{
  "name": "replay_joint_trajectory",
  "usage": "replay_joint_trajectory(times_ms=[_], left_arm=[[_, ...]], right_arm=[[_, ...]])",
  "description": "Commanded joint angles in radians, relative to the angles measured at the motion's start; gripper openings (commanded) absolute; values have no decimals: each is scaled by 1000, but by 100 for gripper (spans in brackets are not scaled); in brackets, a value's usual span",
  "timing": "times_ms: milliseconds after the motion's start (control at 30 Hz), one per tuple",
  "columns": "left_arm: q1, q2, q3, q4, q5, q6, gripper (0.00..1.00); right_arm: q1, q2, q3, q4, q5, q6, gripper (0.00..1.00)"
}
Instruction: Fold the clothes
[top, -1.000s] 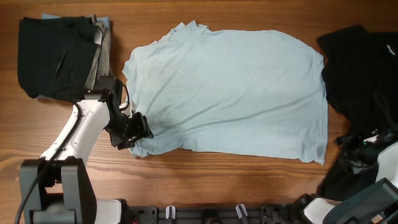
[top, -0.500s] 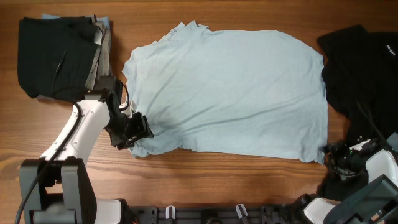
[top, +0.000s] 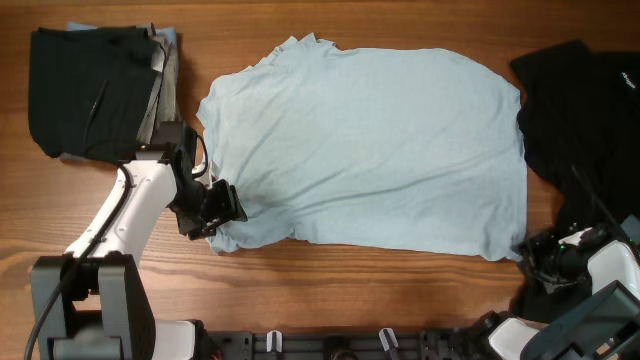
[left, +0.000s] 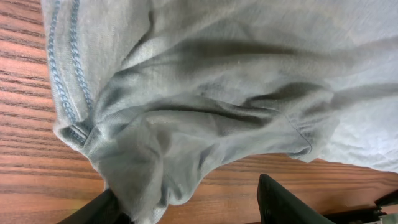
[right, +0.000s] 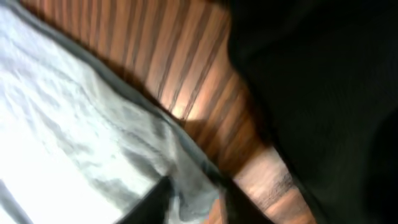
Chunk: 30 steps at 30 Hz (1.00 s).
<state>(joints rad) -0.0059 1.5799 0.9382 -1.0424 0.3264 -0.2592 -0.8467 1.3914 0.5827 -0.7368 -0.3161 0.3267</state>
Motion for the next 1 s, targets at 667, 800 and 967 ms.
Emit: replay_joint_trajectory(times_ms=[667, 800, 967], left_arm=[[-3, -28, 117, -77, -1, 21, 58], [-18, -28, 116, -85, 60, 21, 60], [-95, -28, 100, -100, 66, 15, 59]], right_arm=[[3, -33, 404, -213, -130, -10, 4], [3, -33, 404, -214, -131, -11, 4], [3, -33, 404, -214, -130, -12, 4]])
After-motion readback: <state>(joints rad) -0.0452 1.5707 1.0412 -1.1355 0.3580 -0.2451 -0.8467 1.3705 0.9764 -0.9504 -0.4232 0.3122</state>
